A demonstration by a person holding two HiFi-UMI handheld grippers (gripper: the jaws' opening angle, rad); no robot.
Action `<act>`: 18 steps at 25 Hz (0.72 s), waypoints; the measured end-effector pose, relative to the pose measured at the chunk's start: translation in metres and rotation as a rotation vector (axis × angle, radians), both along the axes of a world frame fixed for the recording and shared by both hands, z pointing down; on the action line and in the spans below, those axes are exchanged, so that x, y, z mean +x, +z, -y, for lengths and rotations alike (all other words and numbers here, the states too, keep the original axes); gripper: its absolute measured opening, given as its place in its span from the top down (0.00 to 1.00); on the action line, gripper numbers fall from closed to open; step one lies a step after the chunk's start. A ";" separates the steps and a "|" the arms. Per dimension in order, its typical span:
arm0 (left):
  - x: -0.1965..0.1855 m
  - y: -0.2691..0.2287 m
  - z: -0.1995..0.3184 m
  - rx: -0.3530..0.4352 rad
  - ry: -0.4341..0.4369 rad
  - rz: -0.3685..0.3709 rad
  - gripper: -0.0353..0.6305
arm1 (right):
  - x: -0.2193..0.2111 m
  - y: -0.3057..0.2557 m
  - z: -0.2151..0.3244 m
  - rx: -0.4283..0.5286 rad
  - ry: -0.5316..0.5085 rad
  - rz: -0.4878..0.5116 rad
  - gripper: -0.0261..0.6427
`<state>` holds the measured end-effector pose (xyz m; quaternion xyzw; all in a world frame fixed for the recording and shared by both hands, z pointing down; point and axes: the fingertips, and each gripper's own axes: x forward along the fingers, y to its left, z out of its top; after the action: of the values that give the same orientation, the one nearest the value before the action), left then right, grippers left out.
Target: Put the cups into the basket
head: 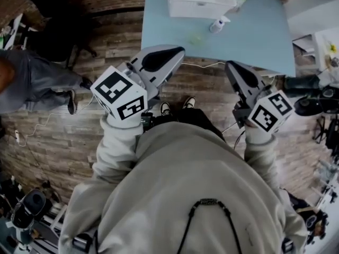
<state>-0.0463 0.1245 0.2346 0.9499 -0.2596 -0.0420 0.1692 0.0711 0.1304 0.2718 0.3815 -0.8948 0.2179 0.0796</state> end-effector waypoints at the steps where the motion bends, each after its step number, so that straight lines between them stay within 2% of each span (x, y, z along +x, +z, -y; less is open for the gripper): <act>1: -0.002 0.002 0.005 -0.006 -0.005 -0.004 0.95 | 0.000 0.000 0.004 0.001 0.001 -0.001 0.95; 12: -0.003 -0.002 0.042 0.000 -0.075 0.023 0.95 | -0.009 0.004 0.058 0.013 -0.065 0.055 0.95; 18: 0.024 0.006 0.101 -0.026 -0.108 0.013 0.95 | 0.034 0.006 0.109 0.012 -0.045 0.062 0.95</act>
<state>-0.0226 0.0236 0.2408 0.9325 -0.3121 -0.0418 0.1772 0.1052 0.0209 0.2779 0.3548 -0.9065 0.2224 0.0544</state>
